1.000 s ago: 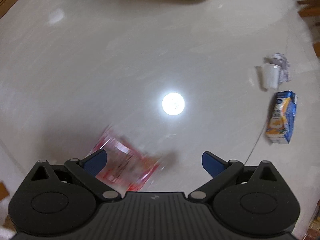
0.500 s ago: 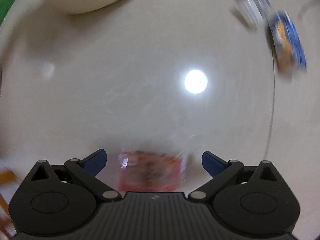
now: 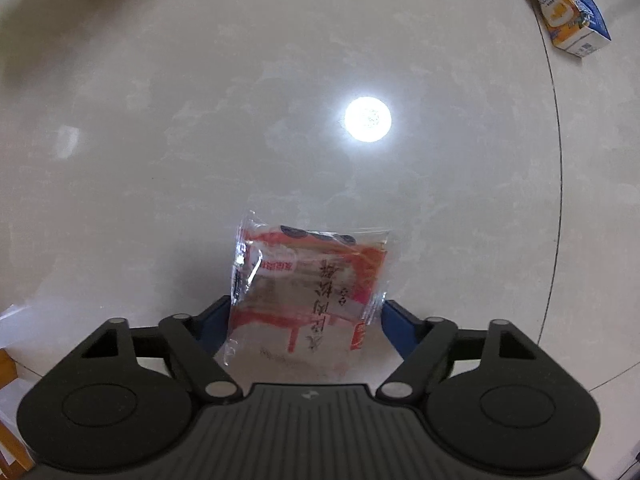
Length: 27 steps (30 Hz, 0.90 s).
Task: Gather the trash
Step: 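Grasp the red-printed plastic packet with the right gripper, then carry the red packet over the bin and release it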
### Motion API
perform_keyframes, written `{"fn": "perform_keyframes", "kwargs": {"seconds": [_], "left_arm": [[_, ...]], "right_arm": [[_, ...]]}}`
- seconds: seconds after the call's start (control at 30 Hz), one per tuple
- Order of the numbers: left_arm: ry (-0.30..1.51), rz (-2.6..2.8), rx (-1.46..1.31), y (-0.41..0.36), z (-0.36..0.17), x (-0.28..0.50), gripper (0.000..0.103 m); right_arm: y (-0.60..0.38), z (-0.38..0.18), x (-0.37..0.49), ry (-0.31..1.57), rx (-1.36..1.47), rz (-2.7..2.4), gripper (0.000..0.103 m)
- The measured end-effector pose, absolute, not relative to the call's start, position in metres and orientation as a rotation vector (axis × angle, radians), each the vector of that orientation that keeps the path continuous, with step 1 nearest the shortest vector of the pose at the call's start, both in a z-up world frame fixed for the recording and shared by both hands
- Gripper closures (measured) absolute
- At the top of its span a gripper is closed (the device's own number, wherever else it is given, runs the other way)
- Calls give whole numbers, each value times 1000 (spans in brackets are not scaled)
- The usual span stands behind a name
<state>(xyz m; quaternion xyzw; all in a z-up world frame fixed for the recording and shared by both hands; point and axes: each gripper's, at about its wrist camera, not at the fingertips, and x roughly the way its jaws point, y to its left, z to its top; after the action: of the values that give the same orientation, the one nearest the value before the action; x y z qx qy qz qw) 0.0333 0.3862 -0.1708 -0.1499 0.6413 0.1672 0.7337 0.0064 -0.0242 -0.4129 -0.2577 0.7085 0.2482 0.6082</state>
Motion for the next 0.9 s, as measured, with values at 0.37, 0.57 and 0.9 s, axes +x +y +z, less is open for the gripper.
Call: {"fn": "perform_keyframes", "kwargs": {"seconds": [0.37,0.57,0.9], "left_arm": [[1410,370,-315,384,-172,33,95],[1408,370,-324,385,-171,33,95],[1411,373,-311,385,-170,33,95]], "right_arm": [[-13,-368,20,1582,-536,566,45],[3,-332,33,1501,-525,582,47],[38,-226,52,1345,-501,662,48]]}}
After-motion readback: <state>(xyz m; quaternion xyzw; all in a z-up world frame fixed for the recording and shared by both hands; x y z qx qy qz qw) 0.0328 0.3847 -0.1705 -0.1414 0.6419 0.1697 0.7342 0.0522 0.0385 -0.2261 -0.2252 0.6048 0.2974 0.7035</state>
